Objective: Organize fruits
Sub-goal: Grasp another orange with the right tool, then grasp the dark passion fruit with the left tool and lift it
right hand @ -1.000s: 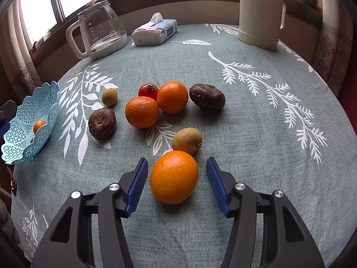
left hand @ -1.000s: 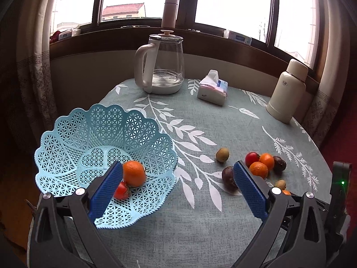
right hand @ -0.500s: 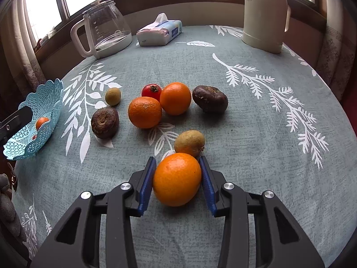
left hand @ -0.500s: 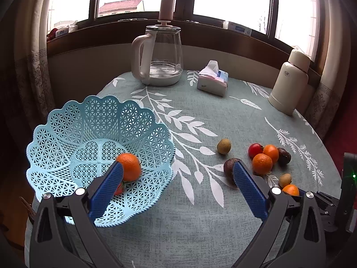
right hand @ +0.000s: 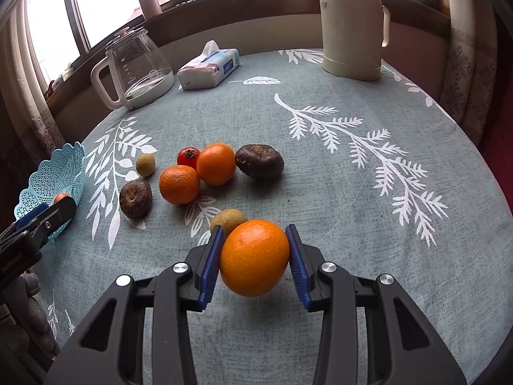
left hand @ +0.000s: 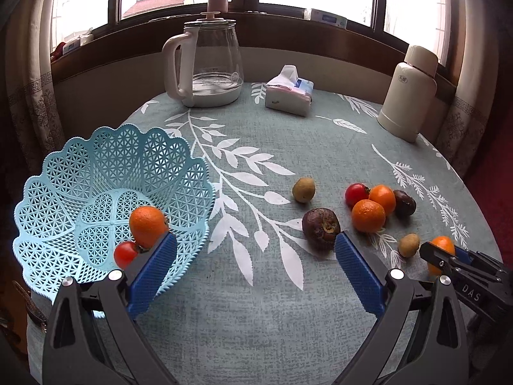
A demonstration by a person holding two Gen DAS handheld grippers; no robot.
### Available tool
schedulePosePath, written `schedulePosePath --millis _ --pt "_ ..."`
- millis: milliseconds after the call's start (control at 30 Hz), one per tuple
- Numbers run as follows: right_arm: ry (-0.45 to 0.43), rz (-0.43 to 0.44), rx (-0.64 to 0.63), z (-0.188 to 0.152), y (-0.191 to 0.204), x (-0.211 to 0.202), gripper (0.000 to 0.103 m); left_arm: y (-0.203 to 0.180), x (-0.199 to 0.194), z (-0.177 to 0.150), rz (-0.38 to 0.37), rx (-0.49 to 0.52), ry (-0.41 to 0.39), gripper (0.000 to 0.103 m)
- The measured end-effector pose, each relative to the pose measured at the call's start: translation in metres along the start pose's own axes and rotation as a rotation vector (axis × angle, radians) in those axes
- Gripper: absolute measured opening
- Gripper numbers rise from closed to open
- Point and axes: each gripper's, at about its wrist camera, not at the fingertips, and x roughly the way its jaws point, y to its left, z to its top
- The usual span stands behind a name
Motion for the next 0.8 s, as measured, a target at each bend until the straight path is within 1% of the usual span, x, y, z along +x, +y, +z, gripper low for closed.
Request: schedulePosePath --millis 100,167,267,467,567,600,633,700,767,800 --pt "-0.024 -0.017 0.007 0.002 -0.007 -0.002 0.040 -0.014 0.007 0.000 -0.005 0.037 0.008 0.100" --pt "-0.032 -0.016 0.013 0.003 -0.011 -0.002 0.040 -0.024 0.012 0.001 0.002 0.069 0.010 0.100" --pt "-0.042 -0.014 0.017 0.004 -0.014 -0.002 0.040 -0.034 0.019 0.002 0.008 0.091 0.026 0.100" --pt "-0.033 0.015 0.045 0.003 -0.022 0.003 0.040 -0.051 0.027 0.006 0.021 0.143 0.022 0.100" --pt "-0.032 0.029 0.045 0.002 -0.022 0.004 0.040 -0.061 0.037 0.006 0.021 0.178 0.035 0.099" --pt "-0.033 0.034 0.046 0.002 -0.022 0.004 0.040 -0.064 0.040 0.006 0.015 0.186 0.040 0.097" --pt "-0.032 0.038 0.048 0.002 -0.022 0.005 0.040 -0.067 0.043 0.005 0.010 0.192 0.045 0.092" --pt "-0.029 0.046 0.053 0.001 -0.023 0.005 0.040 -0.071 0.049 0.005 0.003 0.201 0.056 0.087" --pt "-0.027 0.051 0.057 0.001 -0.024 0.006 0.040 -0.074 0.055 0.004 -0.006 0.206 0.069 0.078" --pt "-0.027 0.054 0.058 0.000 -0.024 0.006 0.040 -0.074 0.059 0.003 -0.011 0.205 0.079 0.076"
